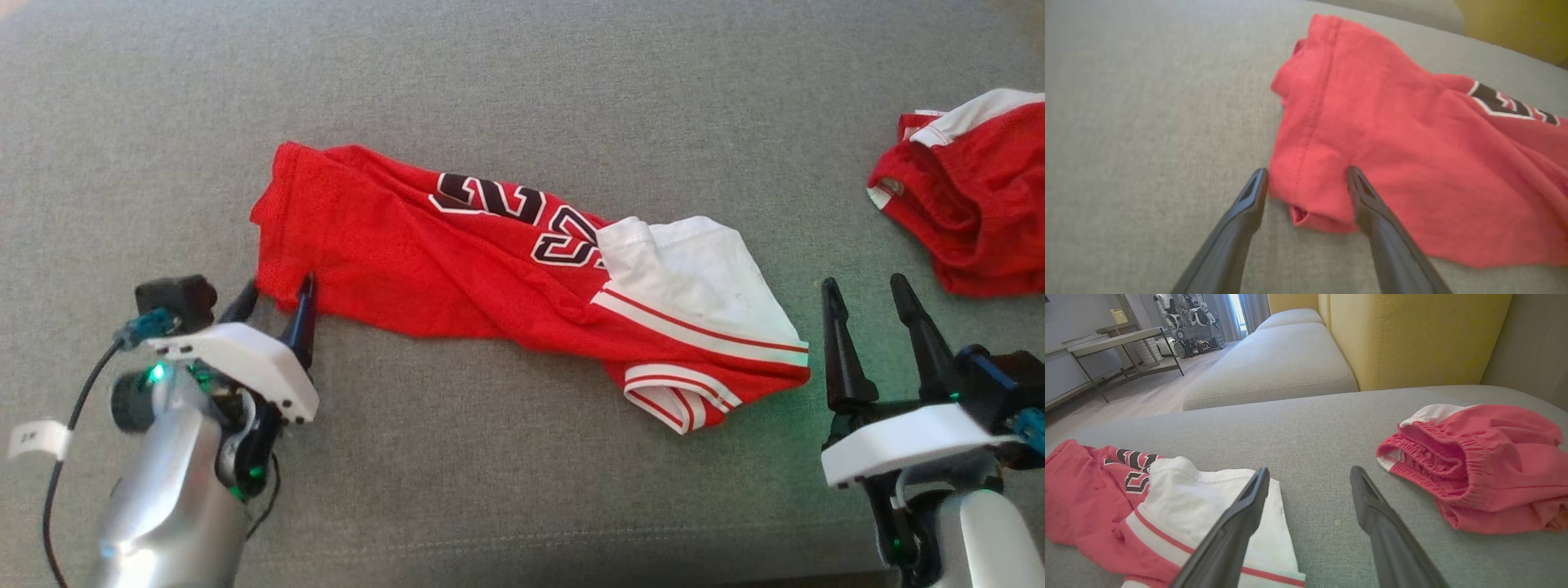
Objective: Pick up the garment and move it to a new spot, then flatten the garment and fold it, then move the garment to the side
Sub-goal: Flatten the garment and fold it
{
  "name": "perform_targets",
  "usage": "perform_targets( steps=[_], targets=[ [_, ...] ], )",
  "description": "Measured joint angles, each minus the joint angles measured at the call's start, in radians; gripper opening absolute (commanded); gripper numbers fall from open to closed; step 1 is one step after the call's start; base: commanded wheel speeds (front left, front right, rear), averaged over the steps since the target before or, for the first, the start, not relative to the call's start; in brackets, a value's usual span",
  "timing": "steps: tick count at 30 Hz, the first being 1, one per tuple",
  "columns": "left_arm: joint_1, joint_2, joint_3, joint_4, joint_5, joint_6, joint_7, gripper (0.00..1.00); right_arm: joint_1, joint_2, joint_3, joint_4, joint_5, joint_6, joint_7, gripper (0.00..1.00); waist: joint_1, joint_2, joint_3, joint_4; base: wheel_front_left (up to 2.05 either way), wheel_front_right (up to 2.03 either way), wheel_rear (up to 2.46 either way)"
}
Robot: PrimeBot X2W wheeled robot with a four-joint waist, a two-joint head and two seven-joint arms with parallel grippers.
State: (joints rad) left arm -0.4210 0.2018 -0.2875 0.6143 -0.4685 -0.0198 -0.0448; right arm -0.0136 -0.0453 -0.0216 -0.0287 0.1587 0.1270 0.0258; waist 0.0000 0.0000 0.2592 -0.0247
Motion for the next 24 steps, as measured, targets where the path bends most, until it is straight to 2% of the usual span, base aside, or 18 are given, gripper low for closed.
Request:
perform_targets(
  steps=[2, 3, 4, 5, 6, 10, 18, 24],
  targets=[
    [0.002, -0.011, 0.010, 0.032, -0.035, -0.016, 0.019, 1.00, 0.000, 0.000, 0.001, 0.005, 0.001, 0.000, -0.001, 1.00, 0.0000, 0.0000, 0.001, -0.001, 0.00, 0.00, 0.00],
    [0.004, -0.014, 0.009, 0.042, -0.040, -0.025, 0.027, 0.94, 0.000, 0.000, 0.001, 0.005, 0.007, 0.000, -0.003, 1.00, 0.0000, 0.0000, 0.002, 0.000, 0.00, 0.00, 0.00],
    [0.003, -0.016, 0.009, 0.045, -0.045, -0.031, 0.027, 0.40, -0.001, 0.000, 0.001, 0.005, 0.012, 0.000, -0.006, 1.00, 0.0000, 0.0000, 0.002, 0.000, 0.00, 0.00, 0.00],
    [0.002, -0.016, 0.009, 0.048, -0.047, -0.035, 0.029, 0.40, -0.002, 0.000, 0.001, 0.005, 0.013, 0.000, -0.008, 1.00, 0.0000, 0.0000, 0.003, 0.001, 0.00, 0.00, 0.00],
    [0.001, -0.015, 0.007, 0.053, -0.046, -0.037, 0.028, 0.00, -0.004, 0.000, 0.002, 0.005, 0.017, 0.000, -0.008, 1.00, 0.0000, 0.0000, 0.003, 0.002, 0.00, 0.00, 0.00],
    [0.001, -0.018, -0.001, 0.066, -0.046, -0.051, 0.011, 0.00, -0.015, 0.000, 0.002, 0.005, 0.018, 0.000, -0.008, 1.00, 0.0000, 0.0000, 0.008, 0.008, 0.00, 0.00, 0.00],
    [0.033, -0.018, -0.018, 0.058, -0.045, -0.049, -0.054, 0.00, -0.020, 0.000, 0.000, 0.006, 0.018, 0.000, -0.008, 1.00, 0.0000, 0.0000, -0.006, 0.013, 0.00, 0.00, 0.00],
    [0.196, -0.021, -0.021, -0.065, -0.045, -0.008, -0.072, 0.00, -0.011, 0.000, -0.031, 0.010, 0.024, 0.000, -0.008, 1.00, 0.0000, 0.0000, -0.034, 0.025, 0.00, 0.00, 0.00]
  ],
)
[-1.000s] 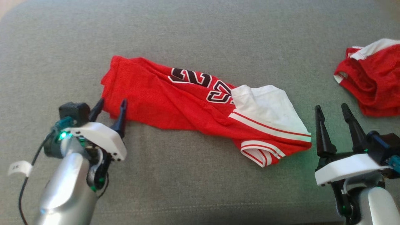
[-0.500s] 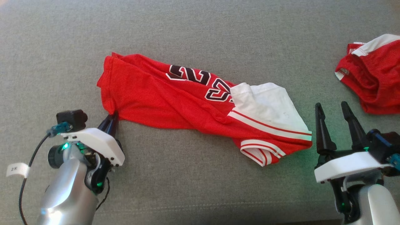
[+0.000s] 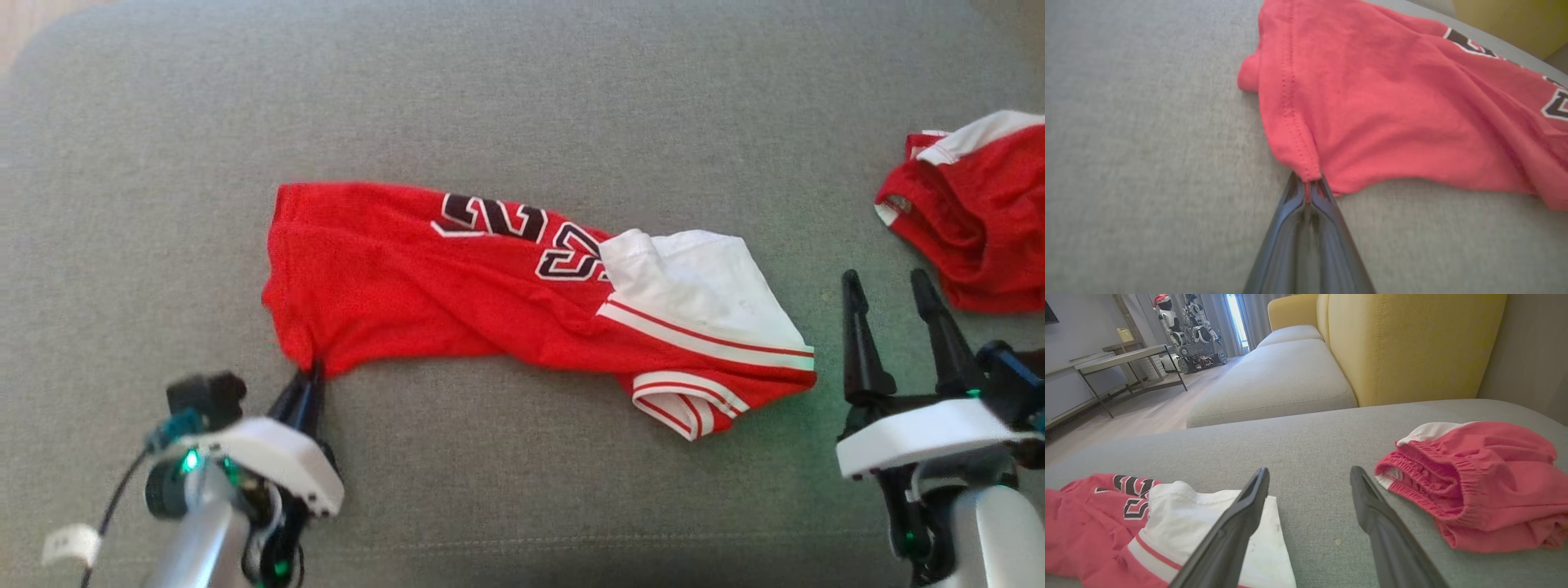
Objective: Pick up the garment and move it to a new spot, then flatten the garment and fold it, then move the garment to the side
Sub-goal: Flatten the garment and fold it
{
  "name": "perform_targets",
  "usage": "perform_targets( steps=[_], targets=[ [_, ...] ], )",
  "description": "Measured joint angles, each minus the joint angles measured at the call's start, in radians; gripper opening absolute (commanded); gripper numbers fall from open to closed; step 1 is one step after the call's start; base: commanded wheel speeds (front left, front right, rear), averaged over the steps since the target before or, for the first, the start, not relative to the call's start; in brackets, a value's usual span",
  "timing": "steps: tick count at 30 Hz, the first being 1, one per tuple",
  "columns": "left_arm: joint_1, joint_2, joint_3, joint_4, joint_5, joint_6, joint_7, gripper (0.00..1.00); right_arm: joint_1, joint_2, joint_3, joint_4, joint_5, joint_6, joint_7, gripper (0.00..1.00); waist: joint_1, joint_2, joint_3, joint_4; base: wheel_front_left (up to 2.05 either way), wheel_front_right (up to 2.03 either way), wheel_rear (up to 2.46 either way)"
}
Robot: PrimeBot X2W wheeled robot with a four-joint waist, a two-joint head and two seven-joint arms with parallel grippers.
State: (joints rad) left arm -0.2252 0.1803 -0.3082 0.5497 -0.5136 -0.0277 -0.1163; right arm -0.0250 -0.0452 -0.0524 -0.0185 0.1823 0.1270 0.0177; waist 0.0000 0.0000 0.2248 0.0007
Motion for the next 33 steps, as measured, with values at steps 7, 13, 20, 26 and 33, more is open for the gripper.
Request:
perform_targets(
  steps=[7, 13, 20, 26, 33],
  targets=[
    [0.123, 0.002, -0.002, -0.138, -0.012, 0.052, 0.039, 0.00, 0.031, 0.000, -0.028, -0.001, 0.002, 0.000, 0.019, 1.00, 0.0000, 0.0000, -0.016, 0.018, 0.00, 0.00, 0.00],
    [0.172, 0.006, -0.001, -0.183, -0.039, 0.063, 0.072, 0.41, 0.037, 0.000, -0.029, -0.004, 0.003, 0.000, 0.024, 1.00, 0.0000, 0.0000, -0.024, 0.012, 0.00, 0.00, 0.00],
    [0.185, 0.007, 0.004, -0.247, -0.012, 0.101, -0.020, 1.00, 0.037, 0.000, -0.026, -0.007, 0.002, 0.000, 0.025, 1.00, 0.0000, 0.0000, -0.045, 0.014, 0.00, 0.00, 0.00],
    [0.181, 0.006, 0.027, -0.334, 0.067, 0.144, -0.119, 1.00, 0.037, 0.000, -0.011, -0.014, -0.018, 0.000, 0.028, 1.00, 0.0000, 0.0000, -0.076, 0.029, 0.00, 0.00, 0.00],
    [0.182, 0.020, 0.035, -0.411, 0.156, 0.177, -0.132, 1.00, 0.040, 0.000, 0.016, -0.018, -0.039, 0.000, 0.044, 1.00, 0.0000, 0.0000, -0.117, 0.046, 0.00, 0.00, 0.00]
  ],
)
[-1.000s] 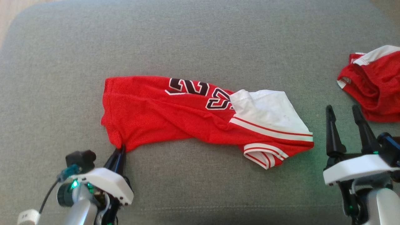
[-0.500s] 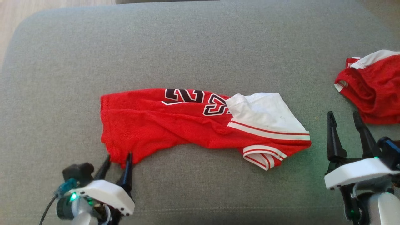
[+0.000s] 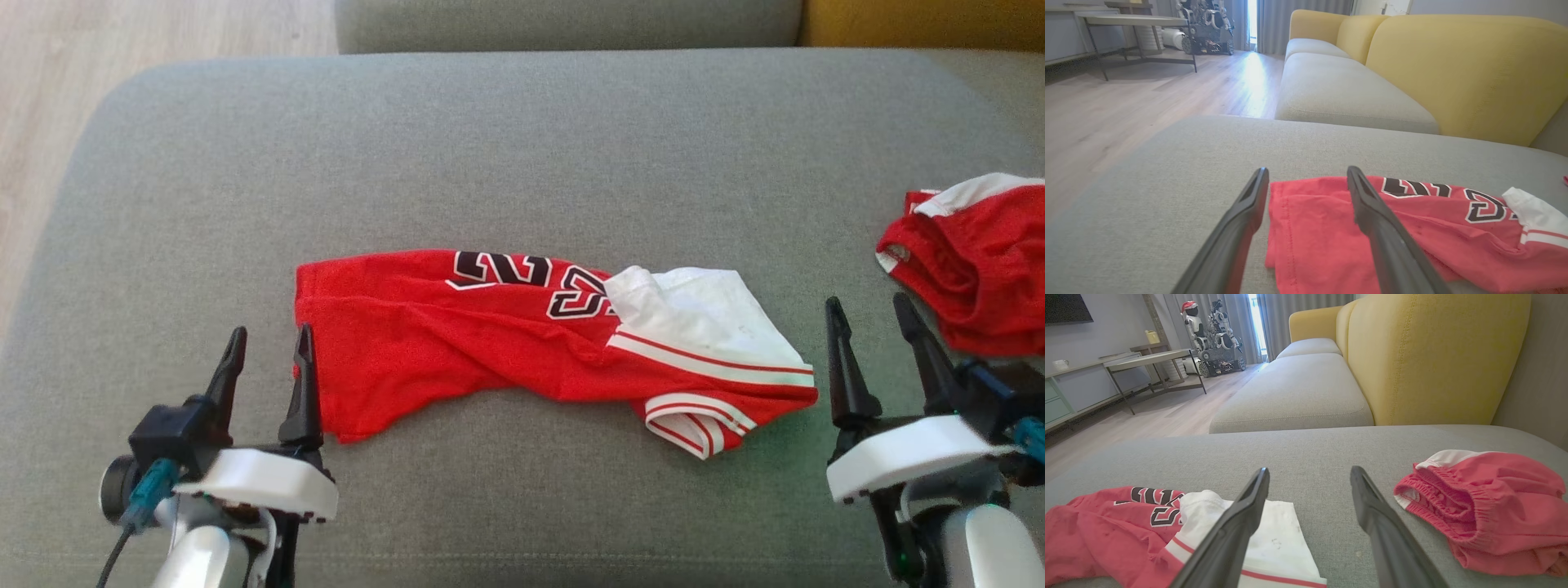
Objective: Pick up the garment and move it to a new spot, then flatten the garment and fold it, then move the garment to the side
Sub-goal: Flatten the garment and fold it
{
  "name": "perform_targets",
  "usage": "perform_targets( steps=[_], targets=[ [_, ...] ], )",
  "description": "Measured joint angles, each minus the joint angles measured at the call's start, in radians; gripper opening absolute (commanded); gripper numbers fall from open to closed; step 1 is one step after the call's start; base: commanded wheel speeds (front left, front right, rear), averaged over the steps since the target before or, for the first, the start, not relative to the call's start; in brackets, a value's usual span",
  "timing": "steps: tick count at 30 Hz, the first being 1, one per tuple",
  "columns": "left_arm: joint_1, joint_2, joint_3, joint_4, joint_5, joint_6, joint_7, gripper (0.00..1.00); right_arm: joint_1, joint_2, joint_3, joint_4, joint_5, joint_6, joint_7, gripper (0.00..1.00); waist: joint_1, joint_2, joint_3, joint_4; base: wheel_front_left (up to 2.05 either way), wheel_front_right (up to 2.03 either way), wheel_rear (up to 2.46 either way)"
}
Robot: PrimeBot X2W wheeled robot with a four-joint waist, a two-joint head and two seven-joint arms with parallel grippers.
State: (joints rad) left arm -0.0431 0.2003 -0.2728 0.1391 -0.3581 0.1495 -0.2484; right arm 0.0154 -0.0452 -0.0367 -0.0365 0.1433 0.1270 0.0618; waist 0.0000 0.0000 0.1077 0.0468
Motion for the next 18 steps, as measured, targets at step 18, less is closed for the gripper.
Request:
perform_targets(
  steps=[18],
  targets=[
    [0.052, 0.016, -0.002, -0.037, 0.021, 0.000, -0.001, 1.00, 0.038, 0.000, 0.009, 0.000, -0.004, 0.000, 0.018, 1.00, 0.0000, 0.0000, -0.021, 0.008, 0.00, 0.00, 0.00]
  ],
)
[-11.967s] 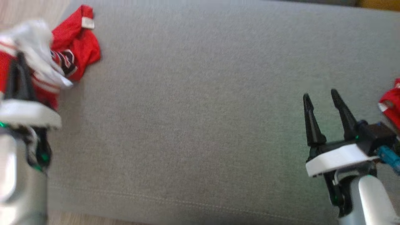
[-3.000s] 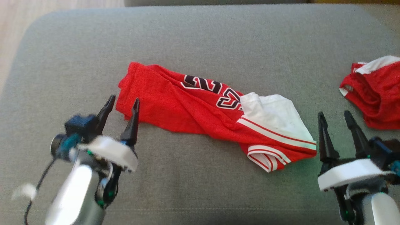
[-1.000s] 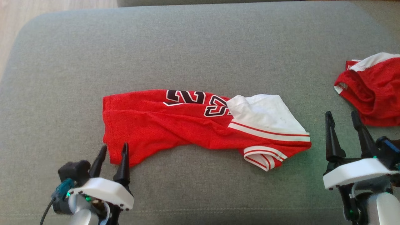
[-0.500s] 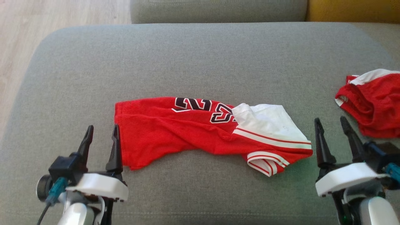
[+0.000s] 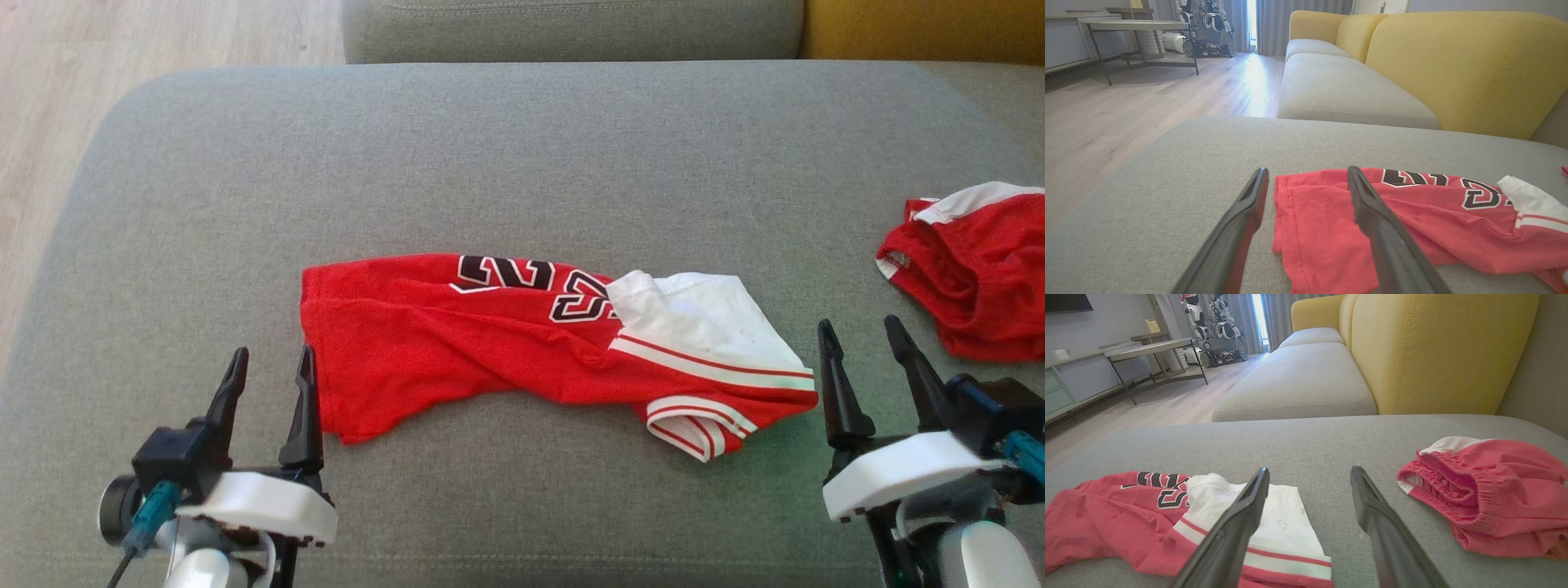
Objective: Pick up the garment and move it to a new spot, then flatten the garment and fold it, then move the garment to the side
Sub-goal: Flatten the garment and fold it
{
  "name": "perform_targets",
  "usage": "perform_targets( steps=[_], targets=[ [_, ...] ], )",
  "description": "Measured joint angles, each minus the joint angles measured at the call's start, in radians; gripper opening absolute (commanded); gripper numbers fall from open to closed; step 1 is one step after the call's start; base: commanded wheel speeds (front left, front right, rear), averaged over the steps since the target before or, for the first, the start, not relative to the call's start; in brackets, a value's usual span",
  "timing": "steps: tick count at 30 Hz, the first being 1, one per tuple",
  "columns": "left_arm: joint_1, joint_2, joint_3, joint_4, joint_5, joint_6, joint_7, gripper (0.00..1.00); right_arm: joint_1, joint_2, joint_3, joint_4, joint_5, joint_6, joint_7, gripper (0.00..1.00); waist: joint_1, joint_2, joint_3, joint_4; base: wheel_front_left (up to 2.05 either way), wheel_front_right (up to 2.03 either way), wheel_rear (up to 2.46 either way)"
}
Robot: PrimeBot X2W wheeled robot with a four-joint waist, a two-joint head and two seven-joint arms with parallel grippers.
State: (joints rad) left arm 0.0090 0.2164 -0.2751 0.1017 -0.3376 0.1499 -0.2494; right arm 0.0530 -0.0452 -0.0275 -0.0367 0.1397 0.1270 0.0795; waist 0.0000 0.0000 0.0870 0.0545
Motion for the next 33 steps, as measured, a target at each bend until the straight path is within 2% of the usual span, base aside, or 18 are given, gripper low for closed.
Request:
perform_targets(
  steps=[25, 27, 33],
  targets=[
    [-0.009, 0.013, -0.013, 0.000, -0.007, -0.003, 0.000, 1.00, 0.000, 0.000, -0.006, -0.002, 0.010, 0.000, 0.000, 1.00, 0.0000, 0.0000, 0.020, 0.000, 0.00, 0.00, 0.00],
    [-0.033, 0.025, -0.021, 0.002, -0.007, -0.019, 0.004, 1.00, -0.002, 0.000, -0.006, -0.006, 0.010, 0.000, 0.000, 1.00, 0.0000, 0.0000, 0.031, 0.003, 0.00, 0.00, 0.00],
    [-0.206, 0.037, -0.036, 0.125, -0.083, -0.127, 0.134, 1.00, -0.021, 0.000, 0.010, -0.013, 0.011, 0.000, 0.000, 1.00, 0.0000, 0.0000, 0.082, 0.000, 0.00, 0.00, 0.00]
  ],
)
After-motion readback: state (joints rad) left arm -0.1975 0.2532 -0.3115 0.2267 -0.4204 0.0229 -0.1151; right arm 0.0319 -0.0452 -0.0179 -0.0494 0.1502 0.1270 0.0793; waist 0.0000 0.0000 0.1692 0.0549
